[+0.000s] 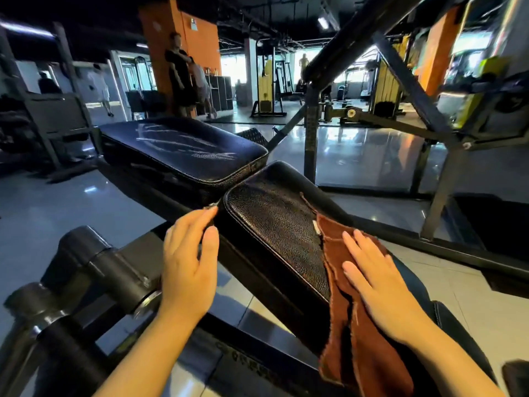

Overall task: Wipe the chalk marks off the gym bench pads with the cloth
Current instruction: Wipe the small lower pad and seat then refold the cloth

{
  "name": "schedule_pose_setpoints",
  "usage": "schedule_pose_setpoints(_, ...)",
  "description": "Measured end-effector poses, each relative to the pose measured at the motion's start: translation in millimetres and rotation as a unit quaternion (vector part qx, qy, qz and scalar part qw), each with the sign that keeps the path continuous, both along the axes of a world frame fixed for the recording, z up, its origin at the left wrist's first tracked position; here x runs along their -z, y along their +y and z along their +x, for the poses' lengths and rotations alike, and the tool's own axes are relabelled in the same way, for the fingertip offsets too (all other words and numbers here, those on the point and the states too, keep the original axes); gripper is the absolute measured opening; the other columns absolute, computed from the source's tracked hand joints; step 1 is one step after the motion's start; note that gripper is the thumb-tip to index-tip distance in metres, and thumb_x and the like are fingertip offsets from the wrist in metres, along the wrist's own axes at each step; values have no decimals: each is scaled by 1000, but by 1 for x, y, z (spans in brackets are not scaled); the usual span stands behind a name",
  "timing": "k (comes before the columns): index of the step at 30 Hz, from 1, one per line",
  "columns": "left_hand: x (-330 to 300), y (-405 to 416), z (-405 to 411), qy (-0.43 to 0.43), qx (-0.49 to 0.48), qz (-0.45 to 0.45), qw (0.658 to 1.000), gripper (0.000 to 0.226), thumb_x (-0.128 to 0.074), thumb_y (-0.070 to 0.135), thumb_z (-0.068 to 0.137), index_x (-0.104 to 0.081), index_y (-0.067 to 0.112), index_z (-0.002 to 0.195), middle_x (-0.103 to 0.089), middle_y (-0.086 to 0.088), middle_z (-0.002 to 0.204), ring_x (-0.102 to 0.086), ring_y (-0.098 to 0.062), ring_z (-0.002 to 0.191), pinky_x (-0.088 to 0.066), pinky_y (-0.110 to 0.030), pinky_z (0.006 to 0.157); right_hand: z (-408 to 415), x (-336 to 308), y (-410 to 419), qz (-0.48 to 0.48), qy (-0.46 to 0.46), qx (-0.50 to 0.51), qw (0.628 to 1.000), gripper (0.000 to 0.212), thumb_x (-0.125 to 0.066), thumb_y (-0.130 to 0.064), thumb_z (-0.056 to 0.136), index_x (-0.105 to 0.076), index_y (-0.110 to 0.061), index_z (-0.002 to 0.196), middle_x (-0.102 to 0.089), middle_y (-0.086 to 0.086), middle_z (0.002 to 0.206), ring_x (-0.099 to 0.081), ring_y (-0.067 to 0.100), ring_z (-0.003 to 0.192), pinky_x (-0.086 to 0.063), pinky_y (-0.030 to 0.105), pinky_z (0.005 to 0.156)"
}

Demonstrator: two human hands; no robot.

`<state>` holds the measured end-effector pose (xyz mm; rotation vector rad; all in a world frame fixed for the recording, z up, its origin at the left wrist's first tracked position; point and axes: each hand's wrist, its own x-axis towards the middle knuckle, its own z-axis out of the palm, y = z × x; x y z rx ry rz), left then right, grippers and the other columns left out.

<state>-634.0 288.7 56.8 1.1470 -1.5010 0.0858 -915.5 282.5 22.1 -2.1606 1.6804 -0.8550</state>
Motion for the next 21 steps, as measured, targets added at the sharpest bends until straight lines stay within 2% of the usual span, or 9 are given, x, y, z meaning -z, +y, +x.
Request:
schedule_pose_setpoints(3, -1, 0, -1, -6, 10, 17, 1000, 44, -32, 38, 96, -54, 19, 130, -49, 16, 123, -36, 2, 116, -17, 1, 99, -6, 6, 10, 51, 17, 70, 996, 50, -8, -74, 87, 0, -60, 134, 7, -20, 158, 8, 10, 149, 2, 50, 121)
schedule_pose_setpoints(6, -2, 3, -2, 25, 32, 34, 999, 42, -29, 42, 94, -49, 28, 128, -43, 30, 121, -34, 4, 117, -16, 4, 95, 21, -12, 1, 60, 25, 89, 994, 50, -16, -55, 96, 3, -53, 142, 5, -11, 163, 7, 15, 150, 2, 55, 119)
schedule_pose_setpoints(9, -3, 3, -2, 44, 42, 48, 997, 43, -27, 46, 93, -48, 31, 126, -41, 33, 120, -34, 7, 116, -16, 5, 93, 60, -43, -28, 19, 23, 68, 997, 56, -17, -54, 99, -3, -43, 153, 1, -9, 163, 2, 19, 150, 0, 58, 117)
schedule_pose_setpoints(12, -3, 2, -1, 48, 48, 53, 996, 45, -23, 48, 92, -48, 32, 127, -41, 34, 120, -32, 19, 114, -16, 5, 94, 102, -81, -65, -5, 3, 27, 1000, 59, -18, -58, 100, -9, -37, 155, -4, -7, 164, -2, 22, 150, 0, 57, 118)
schedule_pose_setpoints(14, -3, 1, -1, 51, 49, 56, 996, 45, -21, 48, 93, -48, 33, 126, -41, 34, 121, -28, 24, 115, -17, 4, 95, 123, -97, -75, -34, 2, -13, 999, 59, -20, -58, 100, -14, -35, 155, -7, -7, 163, -3, 21, 150, 0, 55, 118)
schedule_pose_setpoints(16, -3, 0, 1, 63, 54, 53, 995, 45, -20, 48, 93, -49, 34, 125, -44, 34, 121, -30, 22, 117, -22, -1, 98, 132, -99, -68, -69, 15, -52, 996, 58, -23, -56, 101, -16, -35, 154, -9, -8, 163, -3, 17, 150, 1, 51, 119)
schedule_pose_setpoints(19, -4, 2, 2, 101, 70, 69, 990, 42, -20, 52, 93, -49, 43, 122, -48, 42, 116, -38, 10, 123, -31, -17, 104, 122, -79, -27, -118, 26, -116, 986, 61, -22, -61, 97, -11, -41, 153, -3, -14, 163, 5, 8, 149, 6, 40, 121)
schedule_pose_setpoints(21, -5, 6, 2, 111, 80, 65, 988, 36, -23, 50, 95, -47, 46, 122, -50, 38, 120, -42, 2, 126, -33, -21, 104, 103, -57, 3, -130, 42, -139, 981, 61, -18, -65, 94, -5, -48, 151, 3, -20, 161, 11, 0, 147, 11, 31, 119)
